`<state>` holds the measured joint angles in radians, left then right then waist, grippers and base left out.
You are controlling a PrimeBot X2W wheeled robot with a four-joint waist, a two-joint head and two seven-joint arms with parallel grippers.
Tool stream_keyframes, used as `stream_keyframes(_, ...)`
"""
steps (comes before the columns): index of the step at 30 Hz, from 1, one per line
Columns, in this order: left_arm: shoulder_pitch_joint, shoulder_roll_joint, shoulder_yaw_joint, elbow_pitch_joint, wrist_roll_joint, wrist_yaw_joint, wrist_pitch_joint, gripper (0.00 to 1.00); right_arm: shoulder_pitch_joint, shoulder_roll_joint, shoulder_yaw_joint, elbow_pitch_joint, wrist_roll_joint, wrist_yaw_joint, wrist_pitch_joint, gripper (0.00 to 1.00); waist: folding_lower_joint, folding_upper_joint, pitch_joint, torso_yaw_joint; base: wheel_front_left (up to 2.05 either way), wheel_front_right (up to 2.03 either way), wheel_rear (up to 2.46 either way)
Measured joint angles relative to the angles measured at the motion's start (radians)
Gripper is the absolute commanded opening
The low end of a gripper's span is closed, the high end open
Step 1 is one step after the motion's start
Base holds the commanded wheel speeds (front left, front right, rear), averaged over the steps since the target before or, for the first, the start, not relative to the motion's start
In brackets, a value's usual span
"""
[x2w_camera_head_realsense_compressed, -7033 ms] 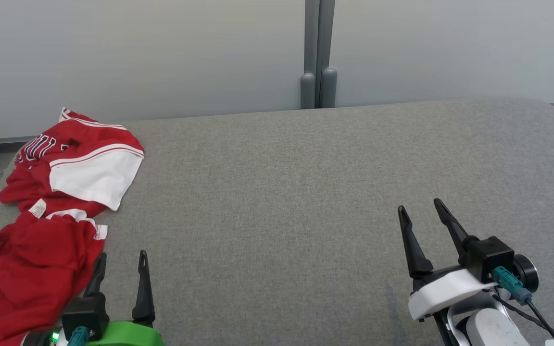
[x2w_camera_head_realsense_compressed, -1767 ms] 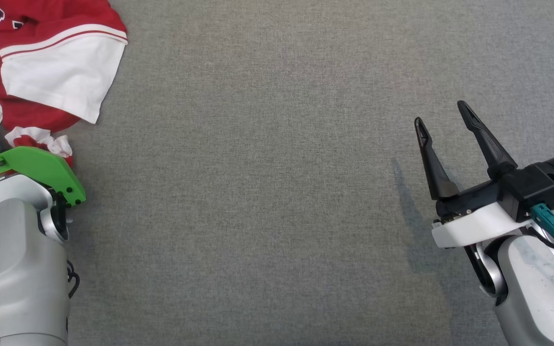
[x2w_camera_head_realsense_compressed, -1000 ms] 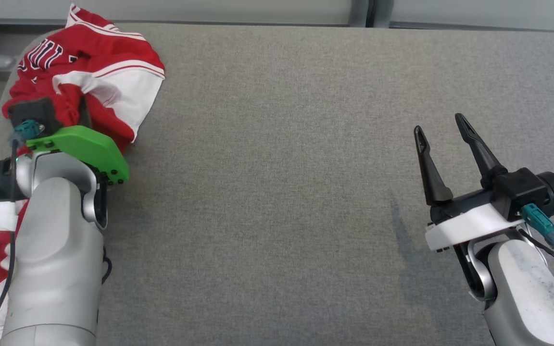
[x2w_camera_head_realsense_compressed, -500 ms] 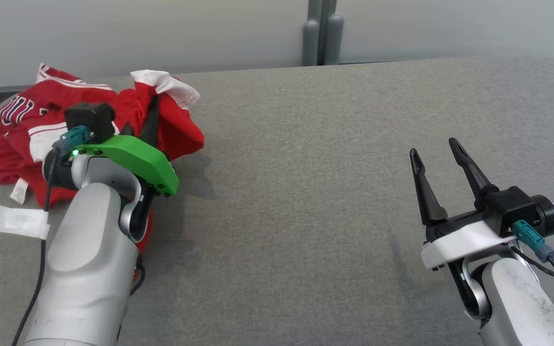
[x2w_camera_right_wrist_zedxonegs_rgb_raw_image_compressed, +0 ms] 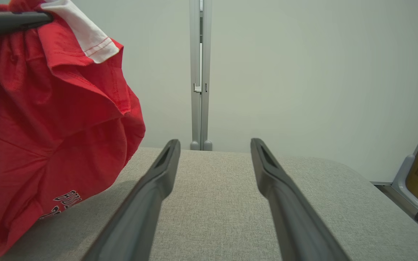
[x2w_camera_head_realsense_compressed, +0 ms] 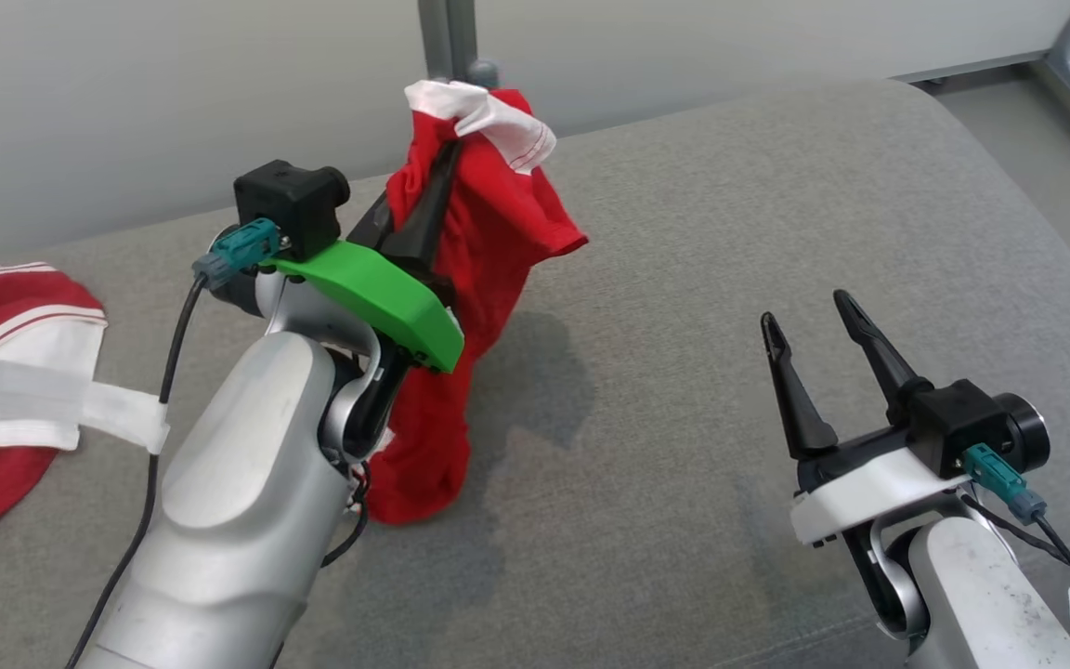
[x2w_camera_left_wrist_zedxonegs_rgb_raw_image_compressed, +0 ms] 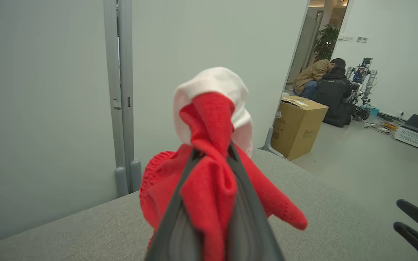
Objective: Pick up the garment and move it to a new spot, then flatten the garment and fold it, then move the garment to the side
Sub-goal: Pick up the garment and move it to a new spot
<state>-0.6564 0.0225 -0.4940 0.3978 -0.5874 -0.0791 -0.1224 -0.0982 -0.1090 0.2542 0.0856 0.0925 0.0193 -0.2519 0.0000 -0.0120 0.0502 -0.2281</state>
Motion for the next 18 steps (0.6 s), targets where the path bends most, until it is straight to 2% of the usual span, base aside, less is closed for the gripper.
stream_keyframes(8, -0.038, 0.002, -0.084, -0.163, -0.025, 0.109, -0.014, 0.0, 0.008, 0.005, -0.019, -0.011, 0.009, 0.0, 0.0, 1.0, 0.0, 0.0, -0.001, -0.088, 0.0, 0.0, 0.0)
stream_keyframes(13, -0.045, 0.003, -0.171, -0.257, -0.077, 0.139, -0.002, 0.0, 0.009, 0.005, -0.021, -0.016, 0.01, -0.002, 0.0, 1.0, 0.0, 0.0, 0.006, -0.099, 0.0, 0.0, 0.0)
stream_keyframes(18, -0.066, 0.005, -0.255, -0.266, -0.078, 0.166, 0.019, 0.0, 0.007, 0.013, 0.012, -0.017, 0.01, 0.015, 0.0, 1.0, 0.0, 0.0, 0.023, -0.104, 0.0, 0.0, 0.0)
